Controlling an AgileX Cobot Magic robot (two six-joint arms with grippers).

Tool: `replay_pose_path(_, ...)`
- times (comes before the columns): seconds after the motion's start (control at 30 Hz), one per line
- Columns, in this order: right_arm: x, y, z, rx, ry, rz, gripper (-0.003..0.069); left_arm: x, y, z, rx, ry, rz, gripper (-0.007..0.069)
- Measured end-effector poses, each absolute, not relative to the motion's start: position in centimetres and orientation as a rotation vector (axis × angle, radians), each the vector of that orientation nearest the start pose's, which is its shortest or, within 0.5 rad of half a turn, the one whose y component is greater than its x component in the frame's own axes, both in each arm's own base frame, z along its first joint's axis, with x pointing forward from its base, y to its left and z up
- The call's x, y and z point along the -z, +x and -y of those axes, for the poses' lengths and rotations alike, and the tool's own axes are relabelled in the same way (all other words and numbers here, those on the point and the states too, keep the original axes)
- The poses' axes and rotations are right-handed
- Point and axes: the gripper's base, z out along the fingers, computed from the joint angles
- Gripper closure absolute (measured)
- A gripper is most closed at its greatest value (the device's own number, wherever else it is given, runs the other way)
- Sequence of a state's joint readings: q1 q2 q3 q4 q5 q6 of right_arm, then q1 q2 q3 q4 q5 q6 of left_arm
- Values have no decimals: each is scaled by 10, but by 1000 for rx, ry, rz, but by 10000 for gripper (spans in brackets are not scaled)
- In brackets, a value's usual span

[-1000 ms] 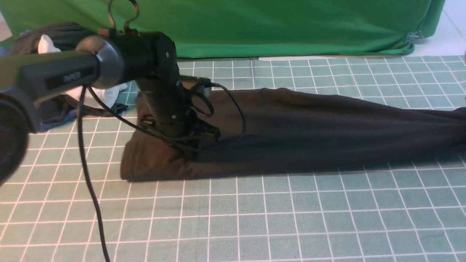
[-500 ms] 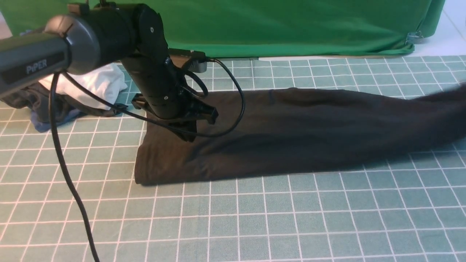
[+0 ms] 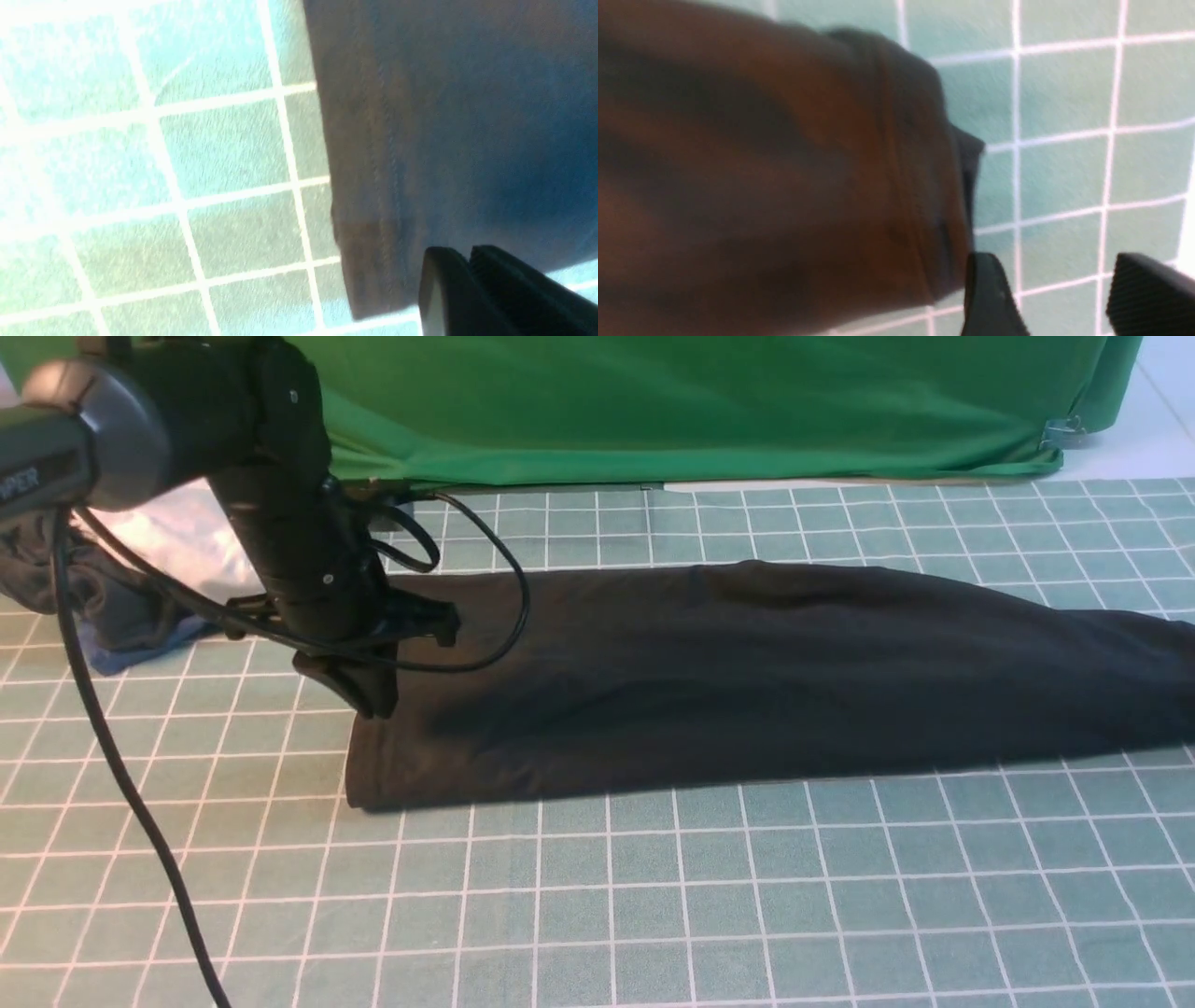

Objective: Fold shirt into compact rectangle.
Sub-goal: 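Pull the folded dark garment lengthwise by its ends to straighten it flat on the table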

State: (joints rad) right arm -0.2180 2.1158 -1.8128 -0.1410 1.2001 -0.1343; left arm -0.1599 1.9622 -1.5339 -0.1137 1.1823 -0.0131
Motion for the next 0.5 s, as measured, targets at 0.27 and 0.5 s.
replay_pose_path(0.27, -236, 436, 101, 128, 106, -2953, 320, -199, 382, 70, 150, 147, -3110, 248)
replay_pose_path(0.5, -244, 440, 98, 73, 123, -2923, 323, -180, 383, 68, 120, 64, -3062, -47)
